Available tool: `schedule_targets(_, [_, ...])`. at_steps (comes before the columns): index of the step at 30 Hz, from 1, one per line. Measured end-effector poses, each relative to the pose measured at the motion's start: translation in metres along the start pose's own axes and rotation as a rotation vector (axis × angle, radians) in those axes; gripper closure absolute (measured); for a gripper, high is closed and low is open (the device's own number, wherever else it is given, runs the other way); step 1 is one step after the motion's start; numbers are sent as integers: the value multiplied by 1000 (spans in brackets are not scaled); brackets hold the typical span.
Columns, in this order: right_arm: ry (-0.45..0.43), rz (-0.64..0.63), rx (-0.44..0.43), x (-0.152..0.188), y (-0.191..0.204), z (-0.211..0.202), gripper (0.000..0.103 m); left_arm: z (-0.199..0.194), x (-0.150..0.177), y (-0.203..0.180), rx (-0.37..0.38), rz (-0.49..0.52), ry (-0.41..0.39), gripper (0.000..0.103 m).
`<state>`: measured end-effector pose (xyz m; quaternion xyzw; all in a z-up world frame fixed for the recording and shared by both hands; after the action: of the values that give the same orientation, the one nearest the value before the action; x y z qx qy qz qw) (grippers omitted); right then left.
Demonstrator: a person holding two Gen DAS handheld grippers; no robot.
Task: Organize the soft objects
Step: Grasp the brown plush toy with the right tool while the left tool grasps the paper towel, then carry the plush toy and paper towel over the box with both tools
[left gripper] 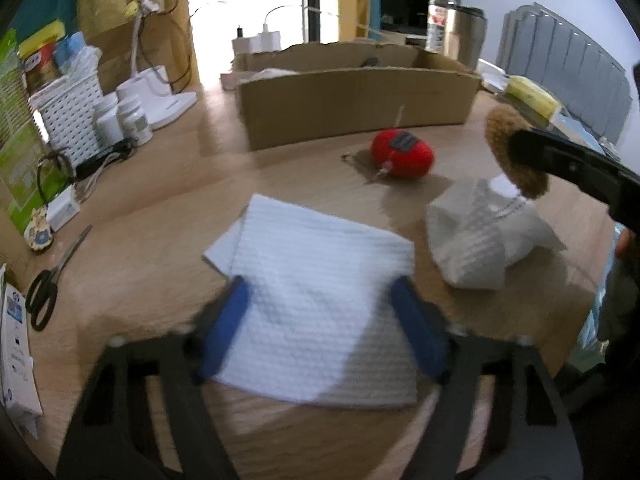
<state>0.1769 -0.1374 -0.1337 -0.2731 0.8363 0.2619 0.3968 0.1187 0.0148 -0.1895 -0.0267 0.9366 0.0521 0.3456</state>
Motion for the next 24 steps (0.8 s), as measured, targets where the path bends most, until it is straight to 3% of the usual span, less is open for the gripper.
schedule_targets(2, [-4,-9,3,-1,1,-2,45,-3,-1,-7,15,16,-7,66])
schedule_targets(5, [-14,-16,7,-4,2,-6,45,-5,-2,-13,27,32,-14,83])
schedule_targets(7, [-19,-19,11,-5,2,-8,45,-6,-3,-12,38,22,-17,88])
schedule_targets(24, [-47,-43,19,-23,6,-21,45,-49,-44,9,67,-91,-160,89])
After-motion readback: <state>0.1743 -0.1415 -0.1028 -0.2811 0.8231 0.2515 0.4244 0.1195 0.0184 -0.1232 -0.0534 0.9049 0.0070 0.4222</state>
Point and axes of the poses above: each gripper's, at about its wrist camera, not at the fingertips, and z roughly the way its jaws point, y to its left, x to its underside, the point moved 7 cm from there along z, roughly the way its jaws point, and after that the axes turned 6 degrees about -x, right-handed, at the moved point
